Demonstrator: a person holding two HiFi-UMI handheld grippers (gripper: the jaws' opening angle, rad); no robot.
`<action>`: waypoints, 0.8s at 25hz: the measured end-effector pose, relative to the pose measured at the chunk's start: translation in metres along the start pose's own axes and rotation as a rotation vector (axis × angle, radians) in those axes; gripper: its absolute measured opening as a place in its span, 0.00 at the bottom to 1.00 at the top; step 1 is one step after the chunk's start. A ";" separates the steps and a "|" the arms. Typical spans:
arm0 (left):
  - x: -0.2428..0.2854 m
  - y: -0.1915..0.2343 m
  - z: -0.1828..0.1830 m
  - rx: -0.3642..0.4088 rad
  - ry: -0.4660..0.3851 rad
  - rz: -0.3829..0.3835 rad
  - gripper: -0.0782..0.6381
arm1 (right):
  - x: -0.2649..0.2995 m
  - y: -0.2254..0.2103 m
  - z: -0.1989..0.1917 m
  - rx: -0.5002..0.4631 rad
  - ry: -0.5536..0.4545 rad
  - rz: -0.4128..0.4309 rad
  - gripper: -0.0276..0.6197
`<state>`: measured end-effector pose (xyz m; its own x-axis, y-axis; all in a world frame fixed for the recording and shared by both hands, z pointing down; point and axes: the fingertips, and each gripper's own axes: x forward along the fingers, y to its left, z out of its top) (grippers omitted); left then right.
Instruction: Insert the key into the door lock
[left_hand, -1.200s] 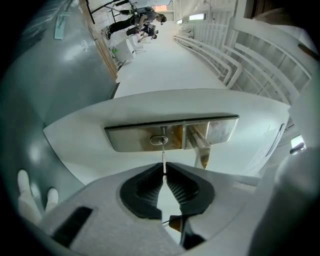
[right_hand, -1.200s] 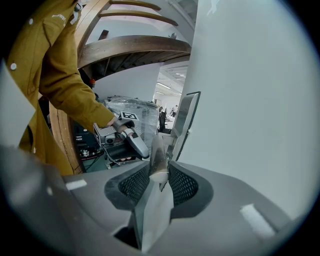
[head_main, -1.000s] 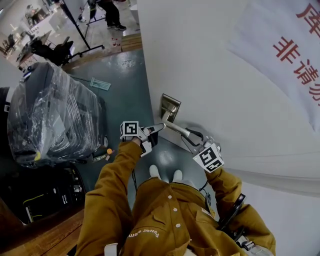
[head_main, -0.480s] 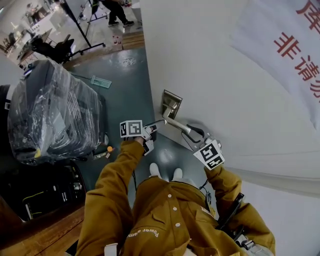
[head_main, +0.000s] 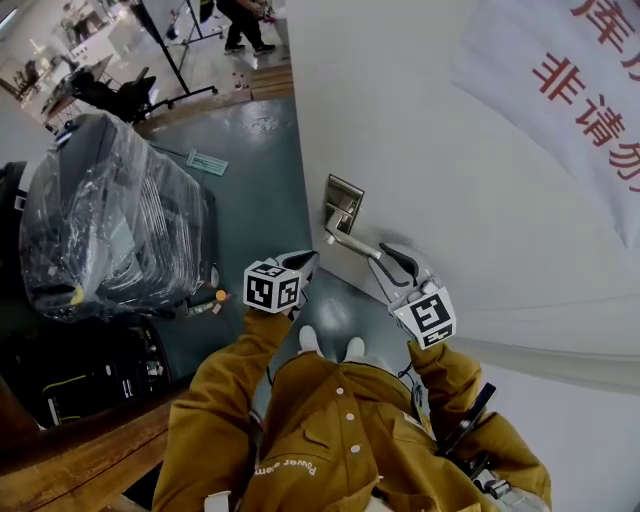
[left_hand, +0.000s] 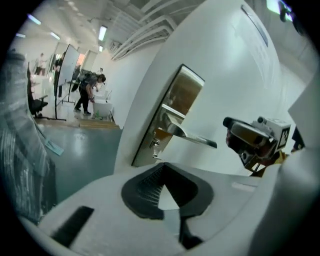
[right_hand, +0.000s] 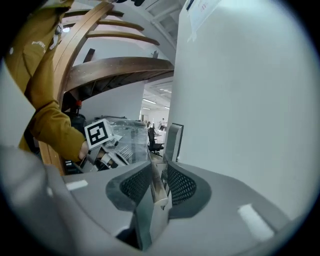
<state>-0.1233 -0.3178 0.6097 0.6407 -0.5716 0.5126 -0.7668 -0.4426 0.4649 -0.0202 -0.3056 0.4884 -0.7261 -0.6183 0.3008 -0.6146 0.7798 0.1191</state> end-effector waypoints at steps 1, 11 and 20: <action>-0.006 -0.006 0.001 0.036 -0.010 0.026 0.11 | -0.004 -0.002 0.002 0.034 -0.010 -0.020 0.17; -0.053 -0.065 0.005 0.064 -0.189 0.140 0.11 | -0.030 -0.003 -0.022 0.266 -0.022 -0.178 0.05; -0.053 -0.098 0.001 0.076 -0.198 0.094 0.11 | -0.030 0.003 -0.042 0.317 0.041 -0.172 0.05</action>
<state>-0.0821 -0.2443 0.5362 0.5517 -0.7341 0.3960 -0.8284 -0.4271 0.3624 0.0133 -0.2807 0.5198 -0.5952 -0.7281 0.3400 -0.7961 0.5918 -0.1265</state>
